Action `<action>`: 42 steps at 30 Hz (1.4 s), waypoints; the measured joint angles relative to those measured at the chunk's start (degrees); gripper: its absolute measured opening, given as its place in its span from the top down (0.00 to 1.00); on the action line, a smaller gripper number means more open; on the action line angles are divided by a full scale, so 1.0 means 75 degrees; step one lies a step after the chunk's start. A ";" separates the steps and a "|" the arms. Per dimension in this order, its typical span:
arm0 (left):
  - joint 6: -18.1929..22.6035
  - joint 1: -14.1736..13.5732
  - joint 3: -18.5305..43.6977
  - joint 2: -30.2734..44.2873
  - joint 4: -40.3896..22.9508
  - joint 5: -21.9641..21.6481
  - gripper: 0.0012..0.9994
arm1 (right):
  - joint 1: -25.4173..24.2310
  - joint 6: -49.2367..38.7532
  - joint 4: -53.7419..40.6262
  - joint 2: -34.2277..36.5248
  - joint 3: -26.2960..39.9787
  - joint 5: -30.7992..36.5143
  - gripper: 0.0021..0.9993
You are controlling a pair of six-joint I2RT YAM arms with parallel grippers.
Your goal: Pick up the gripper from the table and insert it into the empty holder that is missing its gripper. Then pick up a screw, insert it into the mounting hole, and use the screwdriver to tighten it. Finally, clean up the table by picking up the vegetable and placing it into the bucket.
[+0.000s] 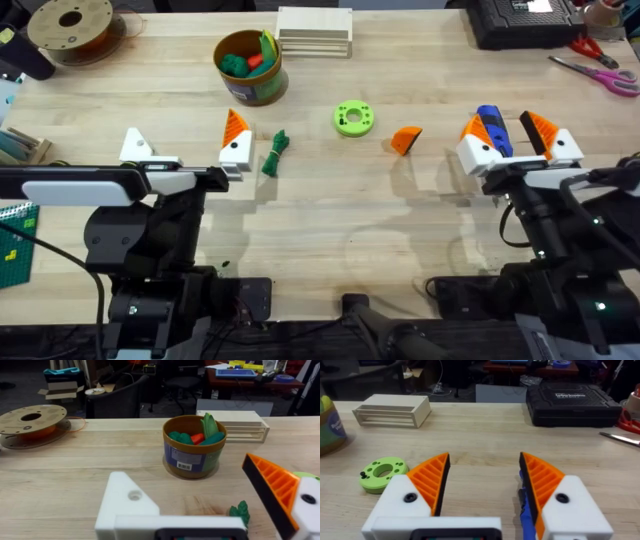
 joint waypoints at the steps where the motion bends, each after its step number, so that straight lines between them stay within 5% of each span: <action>1: 0.0000 0.0000 0.0000 0.0000 0.0000 0.0000 0.01 | 0.0000 0.0000 0.0000 0.0000 0.0000 0.0000 0.19; 13: -0.0135 0.0000 0.0006 -0.0002 0.0036 -0.0026 0.01 | 0.0000 0.0115 -0.0108 0.0009 0.0016 0.0006 0.19; 17: -0.0647 0.0000 0.0251 0.0001 -0.0805 -0.0009 0.01 | 0.0000 0.0430 -0.1072 0.0040 0.0485 -0.0019 0.19; 25: -0.0824 0.0000 0.3157 0.1243 -0.2870 0.0931 0.01 | 0.0000 0.0634 -0.3915 0.1606 0.3423 -0.0182 0.19; 33: -0.0430 0.0000 0.6460 0.4123 -0.6513 0.2203 0.01 | 0.0000 0.0691 -0.5999 0.3763 0.6255 -0.0406 0.19; 42: -0.0493 0.0000 0.6674 0.6291 -0.6232 0.3053 0.03 | 0.0000 0.0697 -0.6146 0.4100 0.6435 -0.0411 0.19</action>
